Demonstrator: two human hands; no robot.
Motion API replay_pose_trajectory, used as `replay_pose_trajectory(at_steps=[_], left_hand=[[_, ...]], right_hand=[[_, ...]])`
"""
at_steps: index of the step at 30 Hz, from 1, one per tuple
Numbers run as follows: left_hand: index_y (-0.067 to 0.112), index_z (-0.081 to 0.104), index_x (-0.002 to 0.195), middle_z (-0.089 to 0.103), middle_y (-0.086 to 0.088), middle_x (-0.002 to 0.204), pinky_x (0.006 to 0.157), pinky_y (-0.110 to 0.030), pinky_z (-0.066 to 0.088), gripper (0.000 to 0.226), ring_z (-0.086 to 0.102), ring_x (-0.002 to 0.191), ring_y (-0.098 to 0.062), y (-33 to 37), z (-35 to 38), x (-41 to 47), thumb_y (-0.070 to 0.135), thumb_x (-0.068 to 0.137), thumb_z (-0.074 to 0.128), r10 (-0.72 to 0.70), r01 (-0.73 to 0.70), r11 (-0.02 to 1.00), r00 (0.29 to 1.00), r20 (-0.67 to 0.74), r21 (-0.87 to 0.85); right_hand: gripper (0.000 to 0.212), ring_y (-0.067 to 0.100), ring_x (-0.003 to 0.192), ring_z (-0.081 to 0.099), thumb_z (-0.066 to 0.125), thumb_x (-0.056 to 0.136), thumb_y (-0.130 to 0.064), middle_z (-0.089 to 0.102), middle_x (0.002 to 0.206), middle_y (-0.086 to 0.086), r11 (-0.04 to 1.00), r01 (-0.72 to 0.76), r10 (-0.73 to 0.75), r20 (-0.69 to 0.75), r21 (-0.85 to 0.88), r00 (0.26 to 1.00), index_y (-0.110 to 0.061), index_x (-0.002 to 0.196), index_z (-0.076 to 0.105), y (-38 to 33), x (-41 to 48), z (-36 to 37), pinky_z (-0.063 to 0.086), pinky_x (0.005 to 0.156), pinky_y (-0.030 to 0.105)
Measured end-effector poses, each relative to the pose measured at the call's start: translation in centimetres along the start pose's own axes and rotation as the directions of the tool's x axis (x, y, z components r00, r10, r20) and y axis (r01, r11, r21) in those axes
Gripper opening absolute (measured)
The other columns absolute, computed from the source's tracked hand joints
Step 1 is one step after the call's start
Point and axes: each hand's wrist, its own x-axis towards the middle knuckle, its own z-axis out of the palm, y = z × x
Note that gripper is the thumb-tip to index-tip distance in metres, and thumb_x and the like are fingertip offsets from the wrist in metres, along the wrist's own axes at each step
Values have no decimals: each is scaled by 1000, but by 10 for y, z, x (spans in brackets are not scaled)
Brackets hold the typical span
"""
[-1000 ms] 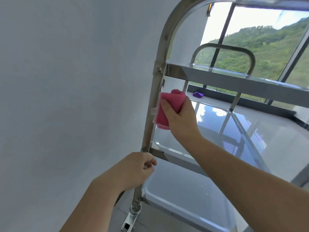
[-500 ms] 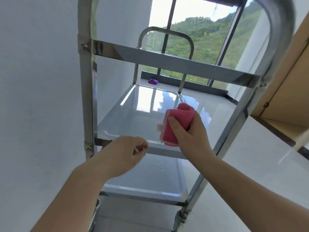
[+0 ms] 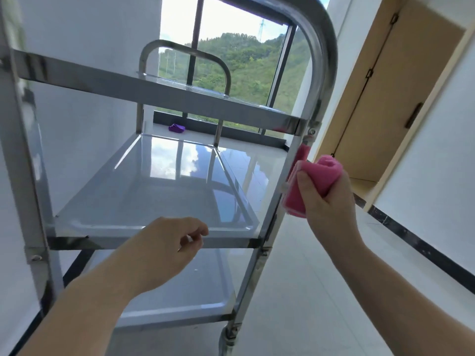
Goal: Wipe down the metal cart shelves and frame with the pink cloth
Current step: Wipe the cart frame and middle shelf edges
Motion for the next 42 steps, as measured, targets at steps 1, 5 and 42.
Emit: replay_pose_trajectory(at_steps=[1, 5, 42], left_hand=[[39, 62, 100, 62, 20, 83, 68, -8, 44, 15, 59, 74, 1, 0, 0, 0, 28, 92, 53, -2, 2, 1000, 1000, 2, -2], [42, 60, 99, 62, 22, 84, 67, -8, 44, 15, 60, 75, 3, -1, -1, 0, 30, 93, 53, -2, 2, 1000, 1000, 7, -5], [39, 61, 96, 62, 19, 83, 66, -9, 43, 12, 59, 73, -2, -22, 8, 3, 30, 92, 54, -66, 69, 997, 996, 66, -37]], right_hand=[[40, -1, 84, 67, 63, 91, -16, 54, 105, -7, 1000, -1, 1, 6, -2, 1000, -18, 124, 41, -1, 6, 4, 56, 61, 19], [41, -2, 70, 67, 65, 90, -23, 59, 91, -8, 998, -58, 58, 6, -33, 998, -18, 121, 39, -4, 29, 28, 54, 50, 22], [21, 8, 53, 62, 70, 86, -14, 57, 68, -2, 973, -211, 200, -119, -90, 973, -12, 90, 50, 80, -17, 52, 52, 45, 25]])
